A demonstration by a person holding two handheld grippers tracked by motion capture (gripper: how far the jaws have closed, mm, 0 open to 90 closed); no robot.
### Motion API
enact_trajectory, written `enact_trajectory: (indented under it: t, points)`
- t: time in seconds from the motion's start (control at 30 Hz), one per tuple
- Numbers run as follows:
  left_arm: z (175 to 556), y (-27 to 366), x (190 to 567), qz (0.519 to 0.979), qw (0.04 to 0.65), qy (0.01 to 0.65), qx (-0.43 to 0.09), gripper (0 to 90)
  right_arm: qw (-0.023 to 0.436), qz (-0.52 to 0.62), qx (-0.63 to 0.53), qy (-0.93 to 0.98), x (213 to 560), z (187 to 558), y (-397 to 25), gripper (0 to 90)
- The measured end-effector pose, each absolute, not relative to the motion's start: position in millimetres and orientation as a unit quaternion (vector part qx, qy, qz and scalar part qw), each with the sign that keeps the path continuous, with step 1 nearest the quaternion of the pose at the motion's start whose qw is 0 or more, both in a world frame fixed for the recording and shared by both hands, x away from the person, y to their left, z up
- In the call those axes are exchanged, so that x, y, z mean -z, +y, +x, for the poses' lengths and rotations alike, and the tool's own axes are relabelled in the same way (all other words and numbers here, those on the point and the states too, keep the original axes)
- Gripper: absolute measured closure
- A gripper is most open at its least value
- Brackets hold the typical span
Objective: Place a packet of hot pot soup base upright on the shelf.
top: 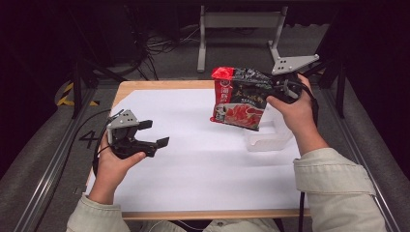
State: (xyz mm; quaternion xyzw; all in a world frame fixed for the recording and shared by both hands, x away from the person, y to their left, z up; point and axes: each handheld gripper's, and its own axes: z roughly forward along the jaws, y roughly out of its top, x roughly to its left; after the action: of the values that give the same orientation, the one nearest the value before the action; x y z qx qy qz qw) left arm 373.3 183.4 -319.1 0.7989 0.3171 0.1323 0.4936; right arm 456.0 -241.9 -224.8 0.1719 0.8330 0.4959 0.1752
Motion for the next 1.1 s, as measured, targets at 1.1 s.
enact_trajectory:
  t: [1.1]
  points:
    - [377.3, 190.3, 324.1, 0.791, 0.499, 0.332, -0.125, 11.0, 0.240, 0.253, -0.455, 0.819, 223.4, 469.4, -305.3, 83.1]
